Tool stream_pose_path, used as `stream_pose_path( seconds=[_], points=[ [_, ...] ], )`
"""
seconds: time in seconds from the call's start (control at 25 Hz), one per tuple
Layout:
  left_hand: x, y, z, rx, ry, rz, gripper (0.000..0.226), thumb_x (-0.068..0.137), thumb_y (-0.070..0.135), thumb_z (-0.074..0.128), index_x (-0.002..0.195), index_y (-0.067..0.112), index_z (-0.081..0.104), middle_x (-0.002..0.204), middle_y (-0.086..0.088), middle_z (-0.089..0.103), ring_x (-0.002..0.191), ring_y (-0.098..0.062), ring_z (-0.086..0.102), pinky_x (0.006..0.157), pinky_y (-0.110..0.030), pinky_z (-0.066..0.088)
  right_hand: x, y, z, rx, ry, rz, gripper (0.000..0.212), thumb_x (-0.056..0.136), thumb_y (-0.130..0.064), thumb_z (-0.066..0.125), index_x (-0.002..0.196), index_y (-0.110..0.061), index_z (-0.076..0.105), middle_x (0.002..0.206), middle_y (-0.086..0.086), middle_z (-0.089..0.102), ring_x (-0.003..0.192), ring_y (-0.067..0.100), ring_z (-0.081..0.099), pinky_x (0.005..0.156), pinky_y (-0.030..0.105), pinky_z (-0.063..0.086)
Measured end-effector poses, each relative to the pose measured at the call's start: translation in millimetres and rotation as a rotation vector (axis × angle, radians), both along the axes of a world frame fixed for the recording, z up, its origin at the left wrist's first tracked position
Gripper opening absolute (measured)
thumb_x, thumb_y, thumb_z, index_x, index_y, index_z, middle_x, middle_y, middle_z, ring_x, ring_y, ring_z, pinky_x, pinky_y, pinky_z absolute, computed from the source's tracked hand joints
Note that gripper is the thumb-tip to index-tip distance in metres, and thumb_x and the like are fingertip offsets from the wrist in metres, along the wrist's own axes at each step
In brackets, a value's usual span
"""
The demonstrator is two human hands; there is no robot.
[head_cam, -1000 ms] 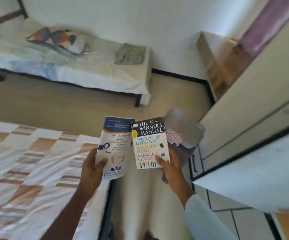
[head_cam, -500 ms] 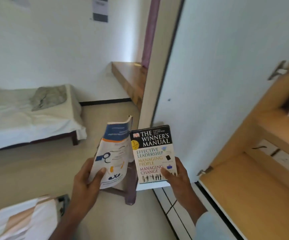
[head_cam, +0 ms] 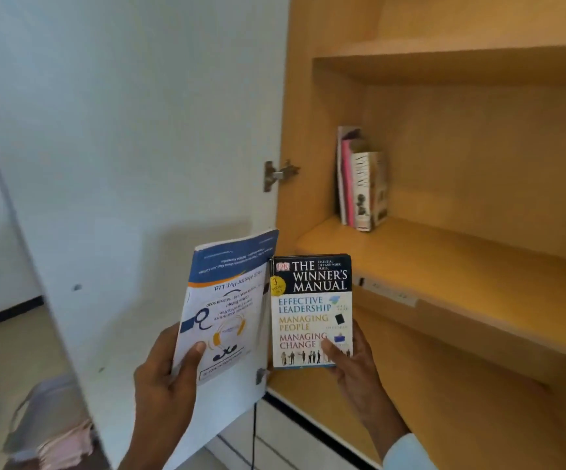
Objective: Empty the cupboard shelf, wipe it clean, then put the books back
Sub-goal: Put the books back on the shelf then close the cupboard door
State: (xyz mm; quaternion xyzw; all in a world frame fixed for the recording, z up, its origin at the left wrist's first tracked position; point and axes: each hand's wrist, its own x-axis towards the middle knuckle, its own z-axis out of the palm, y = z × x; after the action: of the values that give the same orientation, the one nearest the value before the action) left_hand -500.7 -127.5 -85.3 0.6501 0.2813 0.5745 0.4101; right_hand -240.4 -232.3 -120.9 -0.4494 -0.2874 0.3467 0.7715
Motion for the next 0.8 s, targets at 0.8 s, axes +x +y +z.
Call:
stream_pose_path(
  seconds=[0.8],
  points=[
    [479, 127, 77, -0.074, -0.063, -0.369, 0.033, 0.1, 0.005, 0.054, 0.131, 0.017, 0.057, 0.12, -0.001, 0.069, 0.105, -0.011, 0.068, 0.084, -0.036, 0.062, 275, 39, 94, -0.029, -0.316, -0.798, 0.039, 0.088, -0.006, 0.074, 0.121, -0.015, 0.055, 0.112, 0.0, 0.075, 0.099, 0.017, 0.074, 0.076, 0.028, 0.062]
  ],
)
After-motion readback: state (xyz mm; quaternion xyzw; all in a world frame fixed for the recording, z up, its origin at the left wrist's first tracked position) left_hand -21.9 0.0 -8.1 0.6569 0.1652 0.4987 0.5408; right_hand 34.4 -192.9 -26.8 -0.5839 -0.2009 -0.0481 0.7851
